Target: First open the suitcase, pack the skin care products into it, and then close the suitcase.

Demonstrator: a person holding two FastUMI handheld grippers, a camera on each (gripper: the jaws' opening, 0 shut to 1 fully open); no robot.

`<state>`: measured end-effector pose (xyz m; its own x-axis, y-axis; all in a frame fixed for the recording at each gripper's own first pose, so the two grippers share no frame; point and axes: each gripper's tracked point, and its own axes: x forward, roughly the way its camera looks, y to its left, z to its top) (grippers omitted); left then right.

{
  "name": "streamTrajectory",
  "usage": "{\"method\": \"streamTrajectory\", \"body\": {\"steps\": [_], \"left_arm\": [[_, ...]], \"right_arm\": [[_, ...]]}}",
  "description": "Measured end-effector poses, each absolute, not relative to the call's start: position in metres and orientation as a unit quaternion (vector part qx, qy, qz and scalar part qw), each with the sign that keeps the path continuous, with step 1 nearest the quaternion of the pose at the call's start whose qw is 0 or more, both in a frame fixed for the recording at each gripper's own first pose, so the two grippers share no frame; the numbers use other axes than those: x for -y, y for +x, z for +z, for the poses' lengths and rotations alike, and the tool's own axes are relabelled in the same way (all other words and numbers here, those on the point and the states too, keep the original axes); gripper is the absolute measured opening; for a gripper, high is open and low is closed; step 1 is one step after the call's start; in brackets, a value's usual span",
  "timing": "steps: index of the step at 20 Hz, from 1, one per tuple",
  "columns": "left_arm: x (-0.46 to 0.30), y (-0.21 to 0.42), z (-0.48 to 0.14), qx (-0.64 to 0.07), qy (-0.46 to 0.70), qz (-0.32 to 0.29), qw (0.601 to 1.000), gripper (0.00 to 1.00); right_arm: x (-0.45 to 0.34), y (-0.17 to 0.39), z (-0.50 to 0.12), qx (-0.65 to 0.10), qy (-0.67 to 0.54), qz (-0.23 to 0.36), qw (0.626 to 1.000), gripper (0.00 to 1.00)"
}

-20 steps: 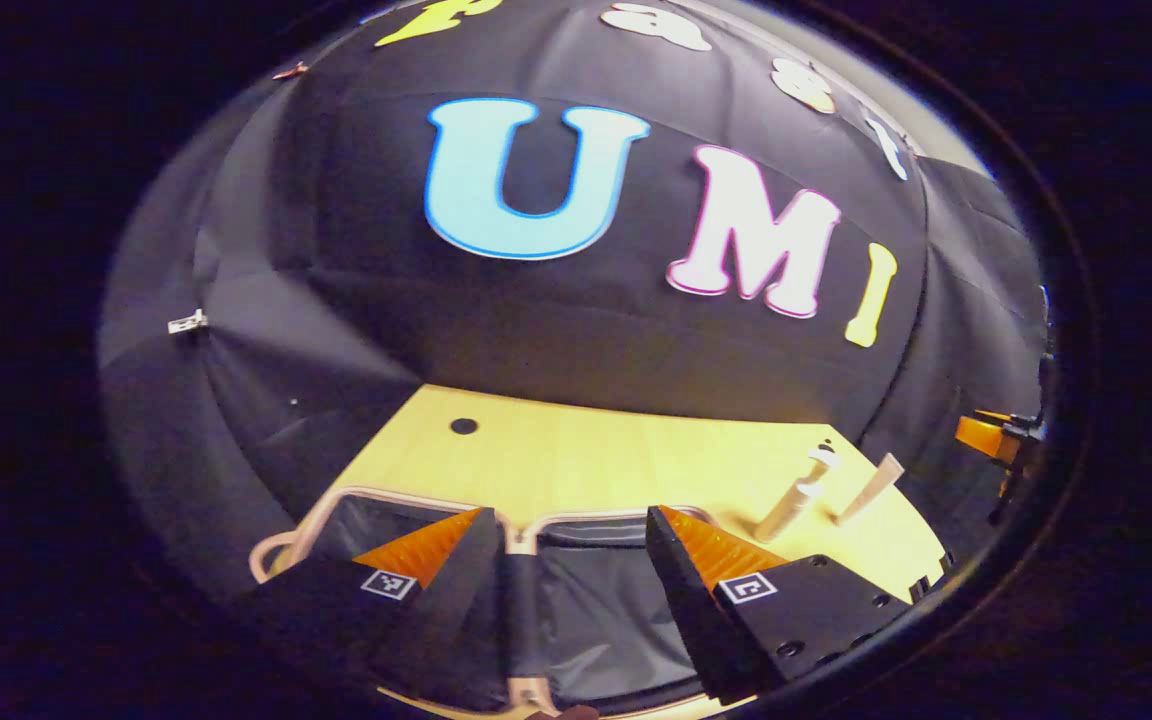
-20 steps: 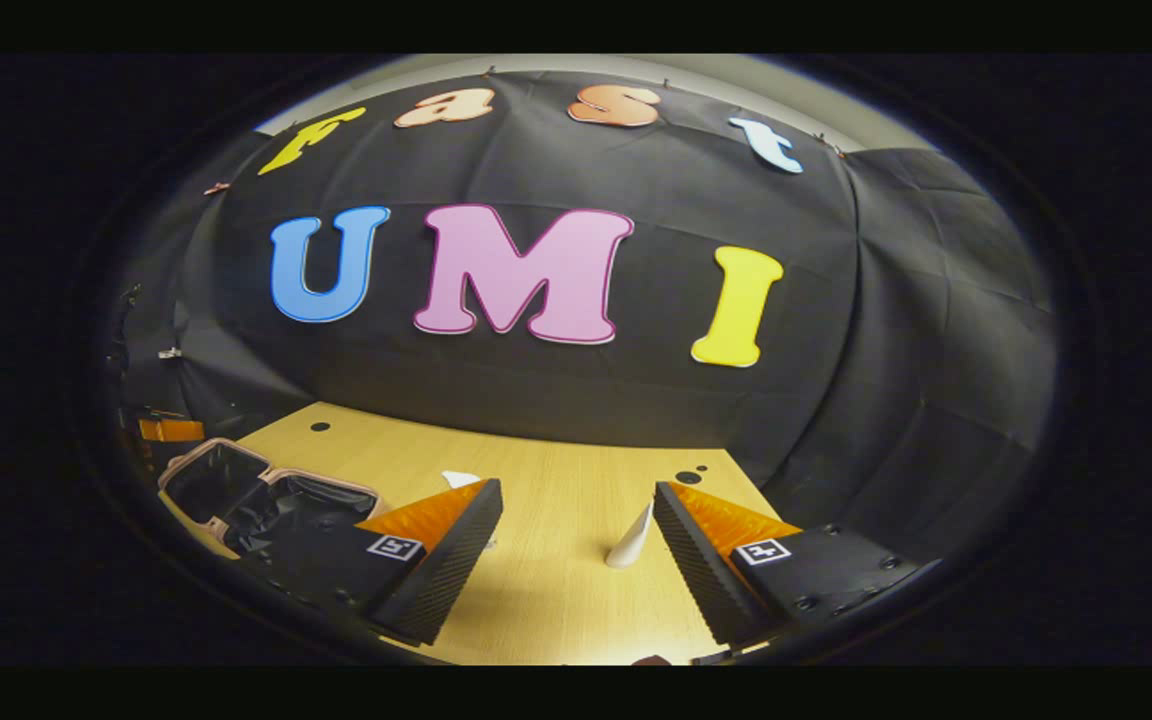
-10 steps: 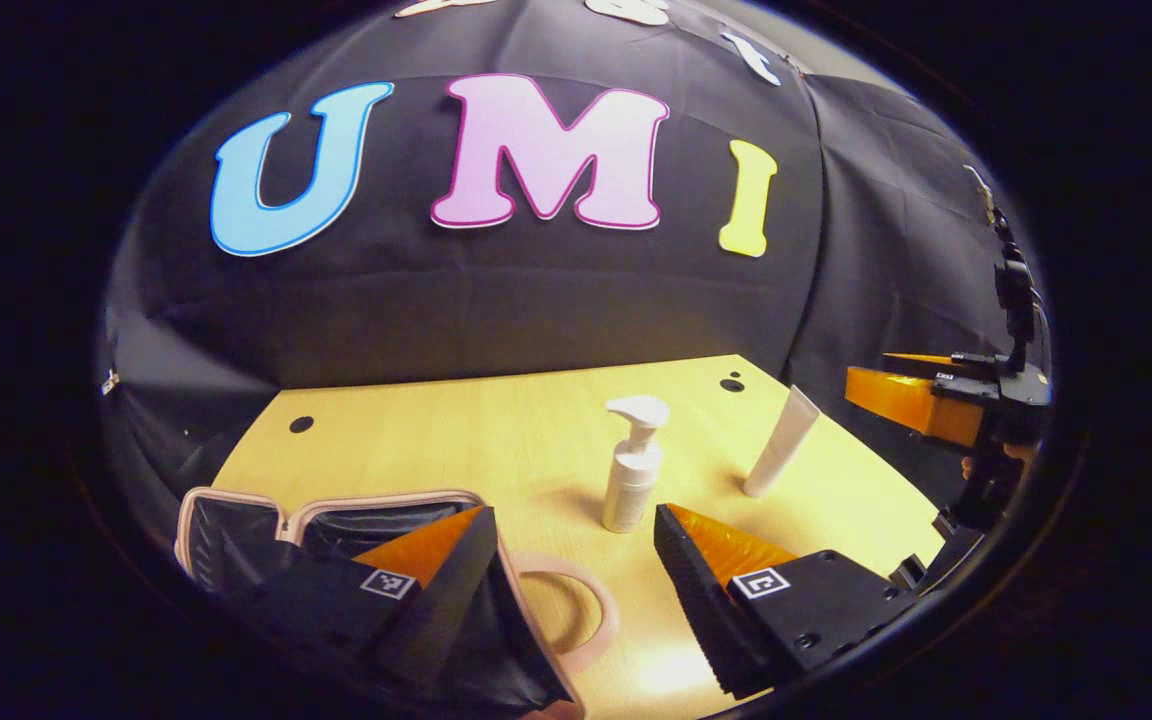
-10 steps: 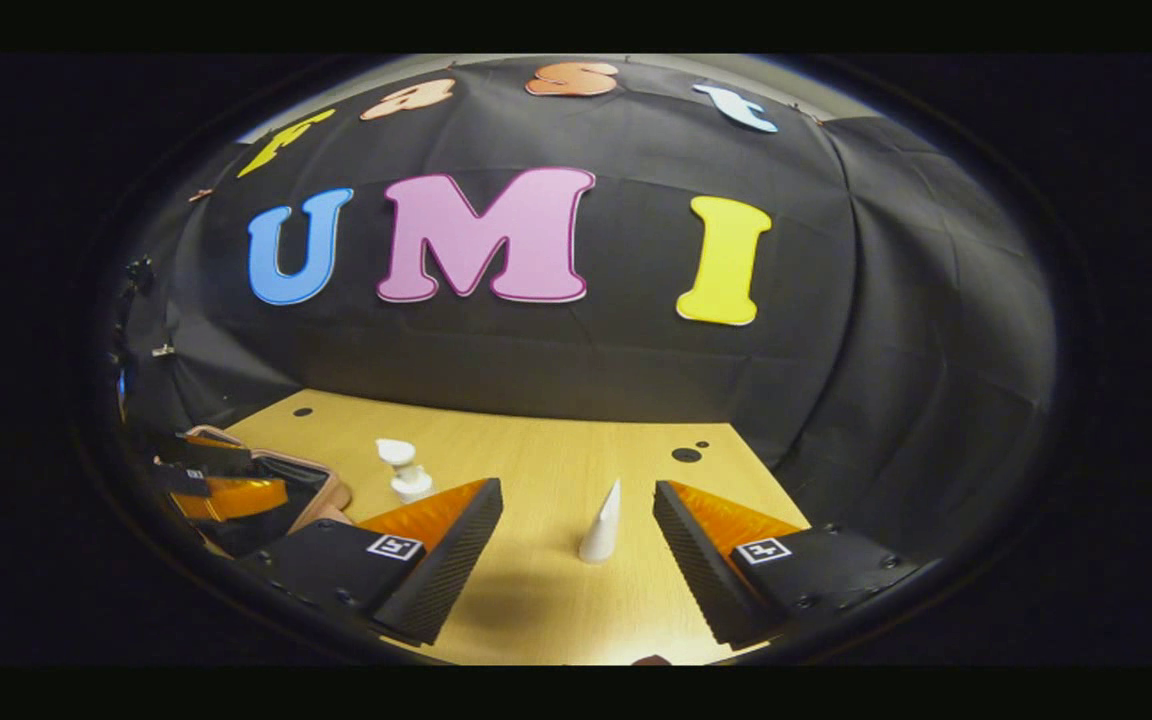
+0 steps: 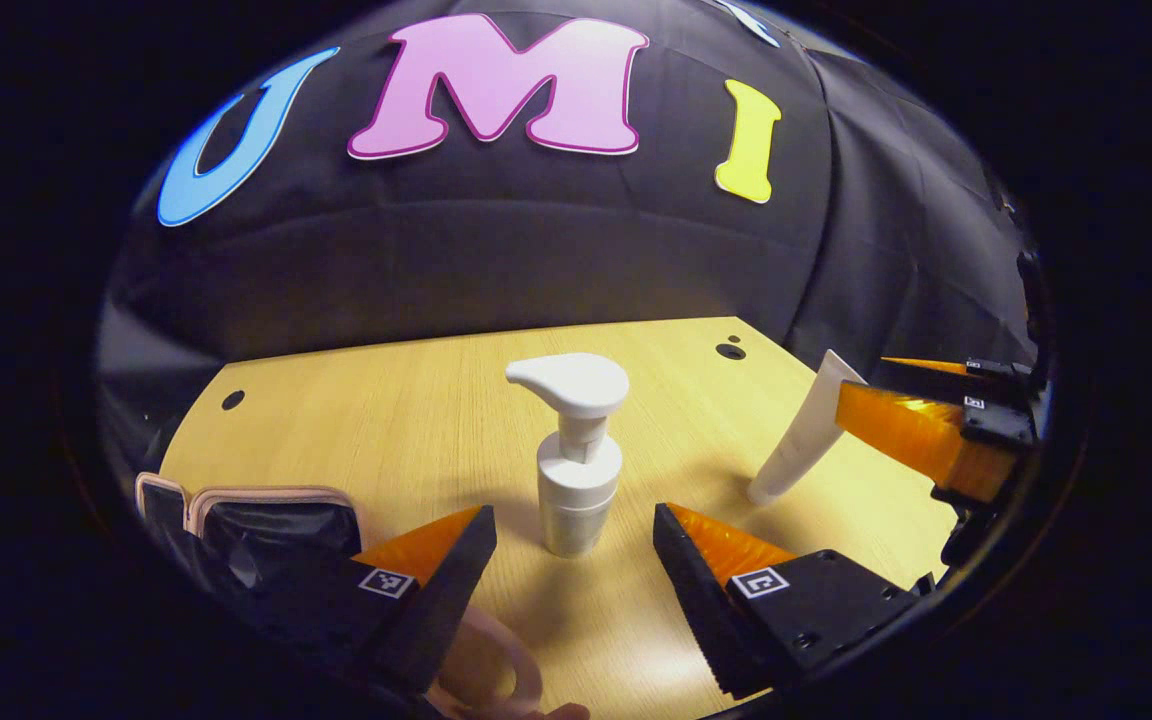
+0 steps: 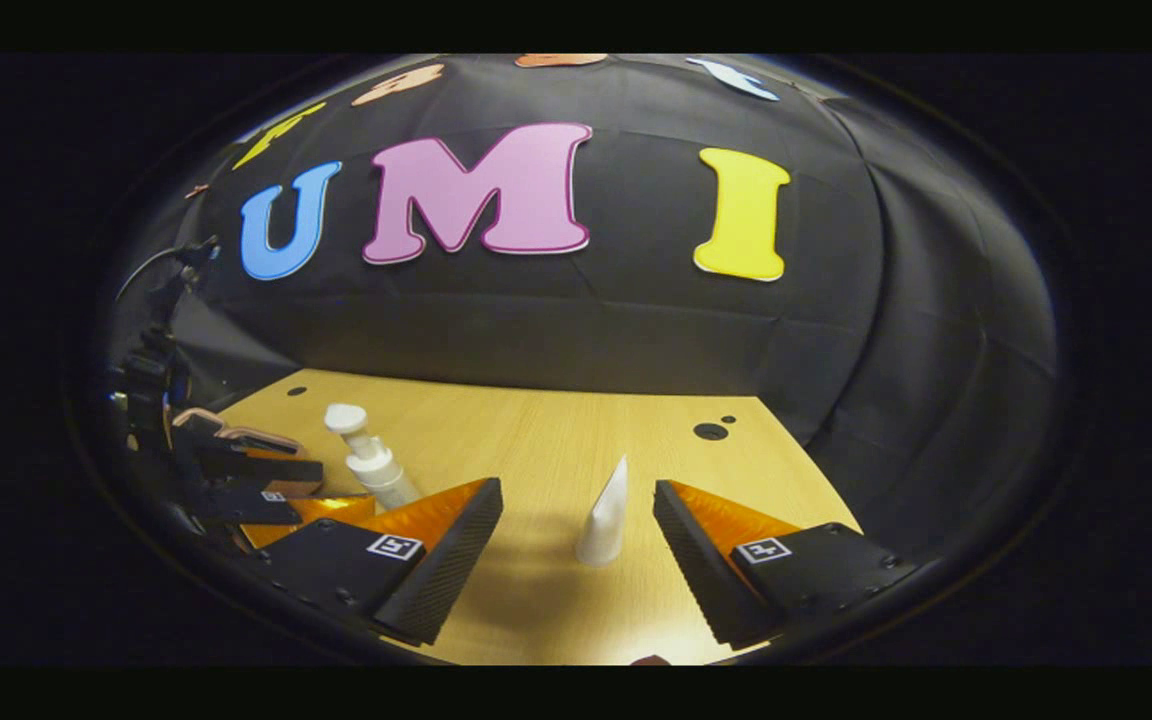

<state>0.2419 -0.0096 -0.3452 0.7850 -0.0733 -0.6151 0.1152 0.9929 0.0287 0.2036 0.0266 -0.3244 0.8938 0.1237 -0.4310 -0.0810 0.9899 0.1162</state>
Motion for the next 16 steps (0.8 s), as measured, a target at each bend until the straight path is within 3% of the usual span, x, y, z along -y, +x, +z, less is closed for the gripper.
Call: {"method": "streamTrajectory", "body": {"steps": [7, 8, 16], "left_arm": [[0.016, 0.284, -0.383, -0.341, 0.050, -0.051, 0.937, 0.98], [0.024, 0.292, -0.387, -0.338, 0.052, -0.060, 0.938, 0.59], [0.019, 0.273, -0.342, -0.343, 0.039, -0.062, 0.936, 0.54]], "right_arm": [[-0.026, 0.219, -0.345, -0.234, 0.047, 0.057, 0.970, 0.97], [-0.025, 0.219, -0.347, -0.237, 0.046, 0.056, 0.969, 0.97], [-0.020, 0.221, -0.348, -0.236, 0.040, 0.050, 0.970, 0.95]]}}
